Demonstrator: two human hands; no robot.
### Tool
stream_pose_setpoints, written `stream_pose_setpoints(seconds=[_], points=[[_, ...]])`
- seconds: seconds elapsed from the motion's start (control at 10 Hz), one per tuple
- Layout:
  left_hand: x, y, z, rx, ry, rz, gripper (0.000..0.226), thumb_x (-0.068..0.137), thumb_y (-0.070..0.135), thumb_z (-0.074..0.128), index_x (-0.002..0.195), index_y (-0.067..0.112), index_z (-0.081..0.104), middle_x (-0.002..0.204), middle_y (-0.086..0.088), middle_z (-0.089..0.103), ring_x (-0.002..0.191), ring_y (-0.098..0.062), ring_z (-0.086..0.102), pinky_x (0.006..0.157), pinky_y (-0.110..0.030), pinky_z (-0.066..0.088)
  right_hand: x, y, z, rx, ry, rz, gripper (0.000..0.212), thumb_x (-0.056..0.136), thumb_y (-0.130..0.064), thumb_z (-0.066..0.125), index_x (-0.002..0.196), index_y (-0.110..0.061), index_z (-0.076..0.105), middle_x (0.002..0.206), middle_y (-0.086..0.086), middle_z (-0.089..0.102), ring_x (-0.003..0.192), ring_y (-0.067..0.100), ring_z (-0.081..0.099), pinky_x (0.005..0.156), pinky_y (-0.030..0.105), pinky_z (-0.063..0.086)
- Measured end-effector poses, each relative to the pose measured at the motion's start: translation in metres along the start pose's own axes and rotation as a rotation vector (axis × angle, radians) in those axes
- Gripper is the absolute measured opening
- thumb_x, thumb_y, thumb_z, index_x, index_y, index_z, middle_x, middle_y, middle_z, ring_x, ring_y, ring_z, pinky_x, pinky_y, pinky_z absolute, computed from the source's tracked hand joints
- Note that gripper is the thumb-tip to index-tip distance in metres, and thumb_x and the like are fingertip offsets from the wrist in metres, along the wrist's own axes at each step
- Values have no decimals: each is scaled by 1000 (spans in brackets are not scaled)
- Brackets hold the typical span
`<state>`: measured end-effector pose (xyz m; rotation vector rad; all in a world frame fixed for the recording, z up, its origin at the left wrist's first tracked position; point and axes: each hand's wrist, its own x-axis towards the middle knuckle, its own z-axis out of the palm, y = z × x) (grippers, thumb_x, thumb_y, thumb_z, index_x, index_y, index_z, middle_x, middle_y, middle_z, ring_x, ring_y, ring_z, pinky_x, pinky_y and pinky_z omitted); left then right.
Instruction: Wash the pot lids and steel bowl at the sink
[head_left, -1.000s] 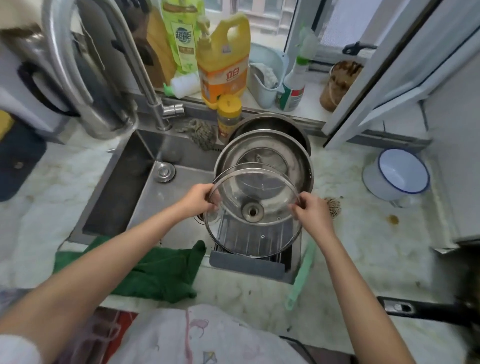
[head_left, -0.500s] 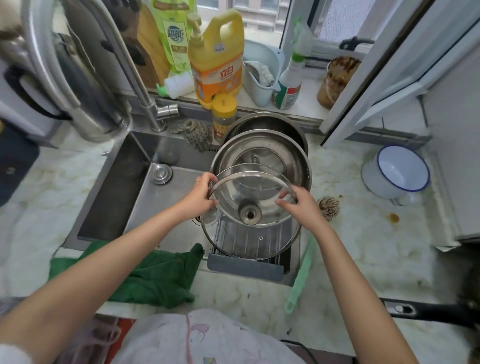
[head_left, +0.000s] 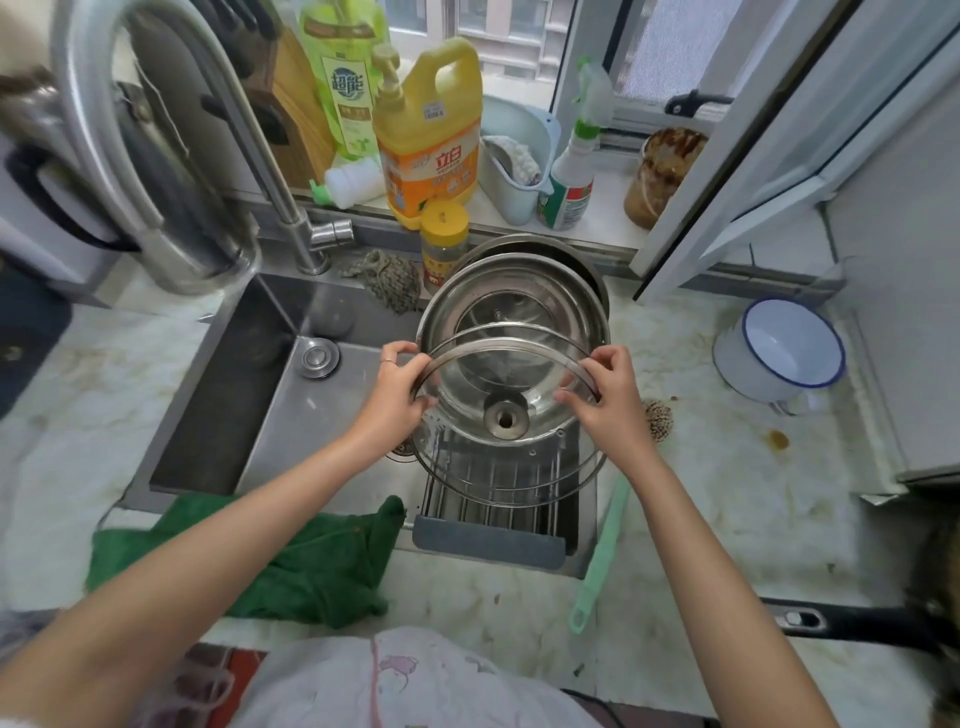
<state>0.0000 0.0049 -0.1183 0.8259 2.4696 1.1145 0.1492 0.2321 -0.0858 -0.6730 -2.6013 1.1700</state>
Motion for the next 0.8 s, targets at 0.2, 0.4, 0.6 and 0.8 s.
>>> stream_pose_setpoints(seconds=[0.2,0.4,0.6,0.8], points=[[7,-1,6,8,-43,-8,30,79,-8,67,100,10,55,119,-2,31,109,-17,39,98,-17,29,4,13,9,2,-22,52,19,78,-18,78,87,-17,61,124,-1,34,123,15,35,104,17,25],[-10,-9,14,73,-39,-29,39,79,-8,66,113,7,53,137,-10,26,115,-12,31,99,-16,24,1,20,20,-41,-83,69,20,78,-16,78,88,-12,60,146,8,30,137,21,28,109,27,23],[-18,-16,19,74,-16,-39,46,80,-5,67,120,11,53,140,-8,27,129,-25,35,105,-22,25,-5,22,31,-57,-79,112,45,84,-17,73,121,-1,54,147,8,31,137,22,32,111,28,26],[-24,-6,2,-30,-136,-146,86,81,8,75,148,24,24,157,-8,7,128,-21,37,105,-24,29,-10,10,33,-244,-47,161,68,81,-22,74,137,-10,37,145,12,27,134,27,34,110,36,31]])
